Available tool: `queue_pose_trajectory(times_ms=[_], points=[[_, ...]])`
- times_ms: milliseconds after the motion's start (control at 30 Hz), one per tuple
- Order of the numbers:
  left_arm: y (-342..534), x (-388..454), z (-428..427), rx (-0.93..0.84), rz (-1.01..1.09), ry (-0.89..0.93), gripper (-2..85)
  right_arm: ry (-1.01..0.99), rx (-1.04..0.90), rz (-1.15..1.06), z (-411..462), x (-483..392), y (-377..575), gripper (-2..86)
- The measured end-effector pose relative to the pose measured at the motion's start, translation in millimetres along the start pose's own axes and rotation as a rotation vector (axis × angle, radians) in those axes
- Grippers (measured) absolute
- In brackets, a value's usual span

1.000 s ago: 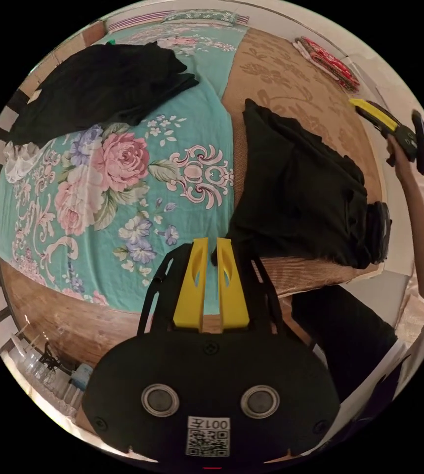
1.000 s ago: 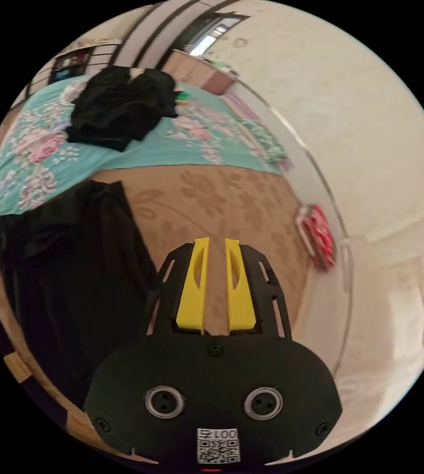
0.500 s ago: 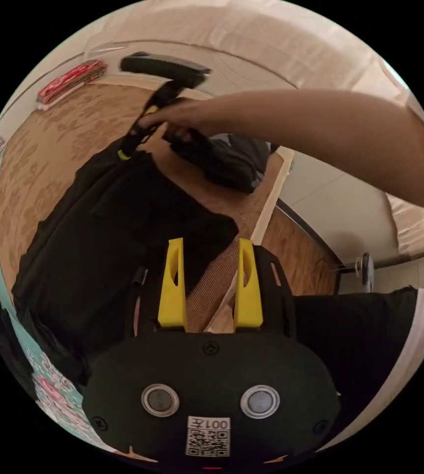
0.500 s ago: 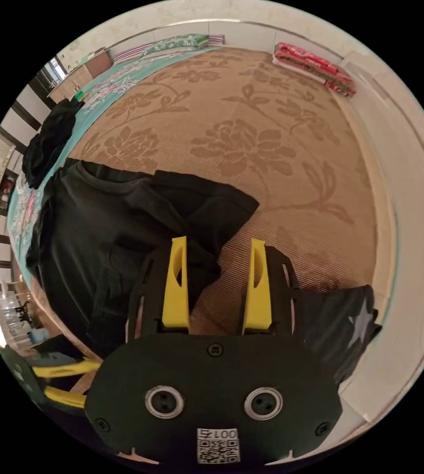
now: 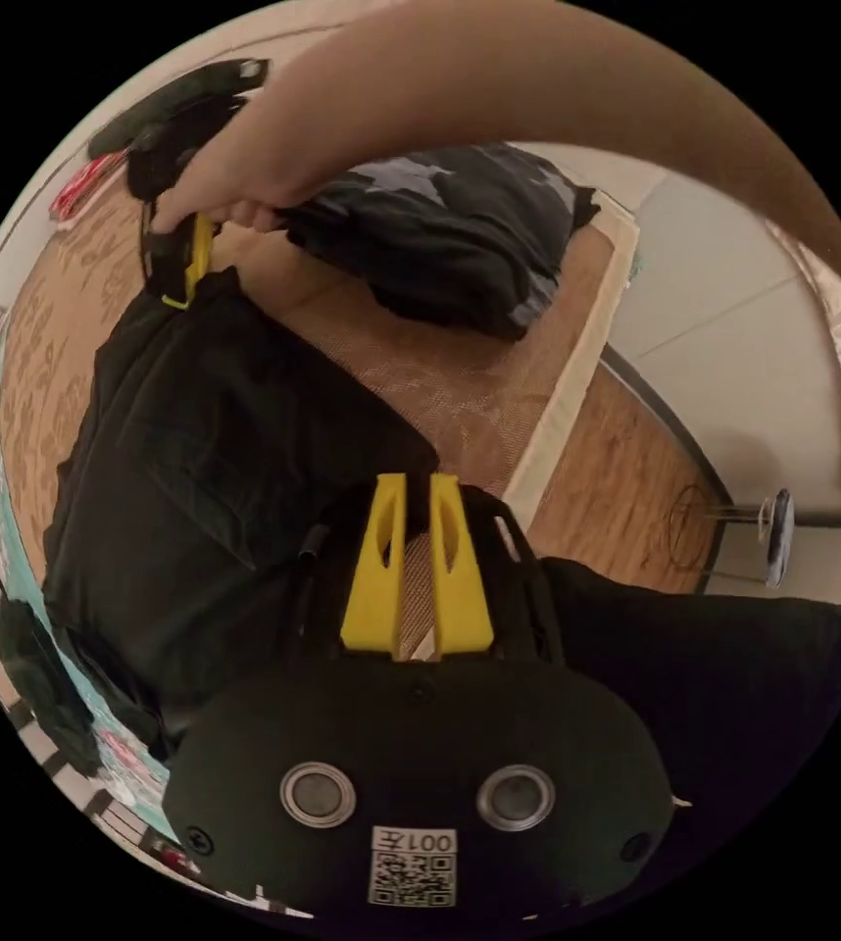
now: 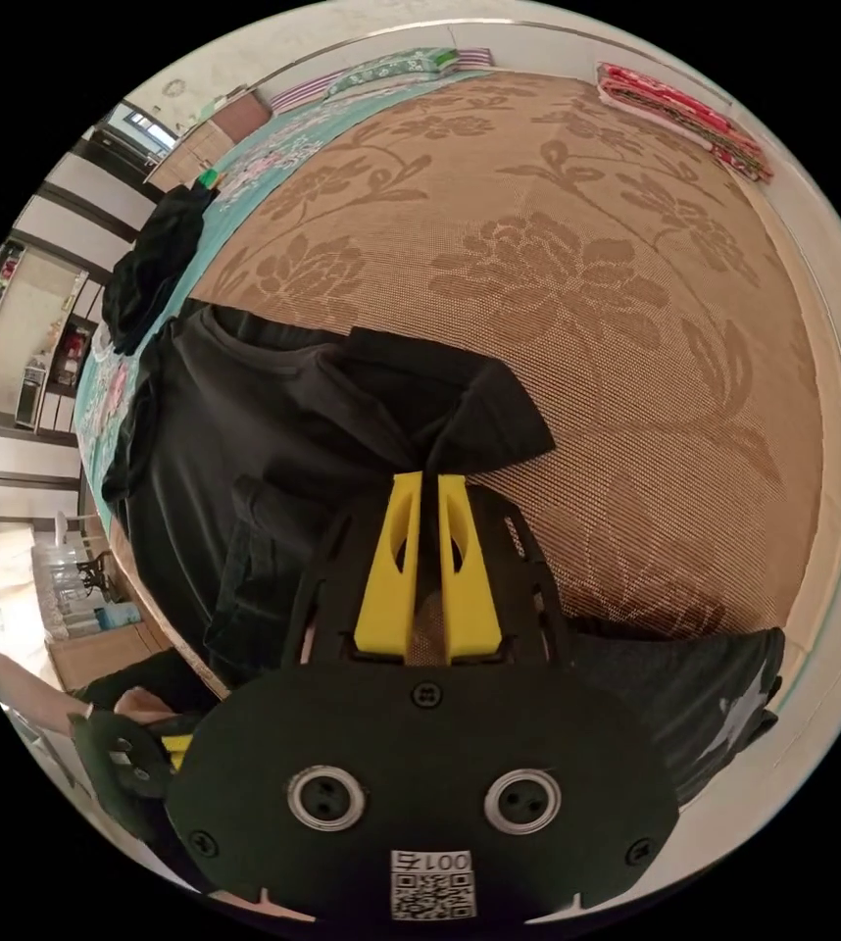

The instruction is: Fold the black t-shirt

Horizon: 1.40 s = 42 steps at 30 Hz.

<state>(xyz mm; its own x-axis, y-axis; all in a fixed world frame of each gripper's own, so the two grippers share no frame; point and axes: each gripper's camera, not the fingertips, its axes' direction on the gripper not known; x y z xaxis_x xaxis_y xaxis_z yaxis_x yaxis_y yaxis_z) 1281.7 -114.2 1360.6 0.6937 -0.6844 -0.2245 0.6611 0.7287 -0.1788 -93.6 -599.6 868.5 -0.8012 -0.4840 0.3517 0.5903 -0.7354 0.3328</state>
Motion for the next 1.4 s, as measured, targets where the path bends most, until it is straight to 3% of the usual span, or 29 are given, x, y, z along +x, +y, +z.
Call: queue_pose_trajectory(times_ms=[267, 433, 567, 700, 833, 933, 1100, 1267, 1400], points=[[36, -56, -32, 0.156, -0.145, 0.324, -1.5, -0.200, 0.054, 0.043, -49, 54, 27, 1.6], [58, -72, -66, 0.283, -0.173, 0.445, -1.4, -0.090, -0.006, 0.090, -85, 73, 42, 1.4], [88, -107, -99, 0.400, -0.273, 0.469, -1.5, -0.218, 0.034, 0.000, -122, 47, 16, 1.6], [162, -180, -128, 0.500, -0.543, 0.457, -1.5, -0.313, 0.087, -0.163, -123, -6, -36, 2.2], [251, -244, -124, 0.393, -0.820, 0.300, -1.6, -0.391, 0.076, -0.298, -63, -68, -98, 4.1], [304, -275, -105, 0.298, -0.980, 0.279, -1.6, -0.429, 0.007, -0.291, -19, -87, -120, 6.8], [348, -294, -99, 0.304, -1.071, 0.399, -0.5, -0.385, 0.112, -0.225, -36, -74, -81, 8.7], [375, -306, -95, 0.388, -1.153, 0.623, 4.9, -0.180, -0.004, -0.070, -27, -63, 17, 15.2], [390, -326, -97, 0.458, -1.251, 0.674, 9.9, -0.218, -0.130, 0.041, 10, -81, 71, 18.6]])
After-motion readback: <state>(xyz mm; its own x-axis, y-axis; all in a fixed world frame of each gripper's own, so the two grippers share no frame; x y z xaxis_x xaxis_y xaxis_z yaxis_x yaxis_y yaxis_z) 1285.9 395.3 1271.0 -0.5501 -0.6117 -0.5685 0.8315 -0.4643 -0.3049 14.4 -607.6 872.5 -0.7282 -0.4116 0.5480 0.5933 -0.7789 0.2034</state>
